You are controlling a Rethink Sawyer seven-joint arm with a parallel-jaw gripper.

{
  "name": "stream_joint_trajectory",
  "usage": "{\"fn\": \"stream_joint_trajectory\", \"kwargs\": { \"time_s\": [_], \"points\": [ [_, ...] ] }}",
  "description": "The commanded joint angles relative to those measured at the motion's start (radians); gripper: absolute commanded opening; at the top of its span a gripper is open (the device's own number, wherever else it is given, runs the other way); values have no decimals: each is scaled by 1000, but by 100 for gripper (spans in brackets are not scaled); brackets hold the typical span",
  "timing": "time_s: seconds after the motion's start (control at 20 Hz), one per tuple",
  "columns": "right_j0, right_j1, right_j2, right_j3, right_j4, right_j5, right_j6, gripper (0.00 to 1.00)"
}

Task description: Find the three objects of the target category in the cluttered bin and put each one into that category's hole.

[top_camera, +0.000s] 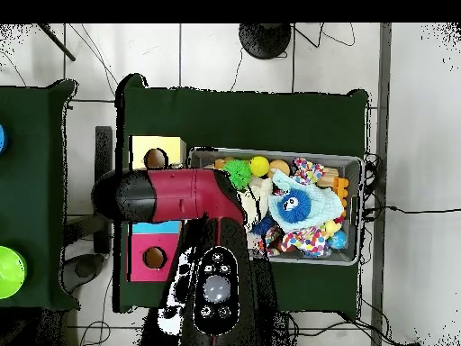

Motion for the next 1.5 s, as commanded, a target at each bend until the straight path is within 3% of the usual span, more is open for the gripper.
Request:
{"fn": "stream_joint_trajectory", "kwargs": {
  "time_s": [0.05,0.5,1.05,1.5],
  "points": [
    [-24,-38,29,30,-34,68,35,0],
    [76,-58,-26,16,-87,89,89,0],
    [85,-71,-25,48,-109,106,48,0],
    [79,-70,-30,123,-124,27,52,0]
  ]
}}
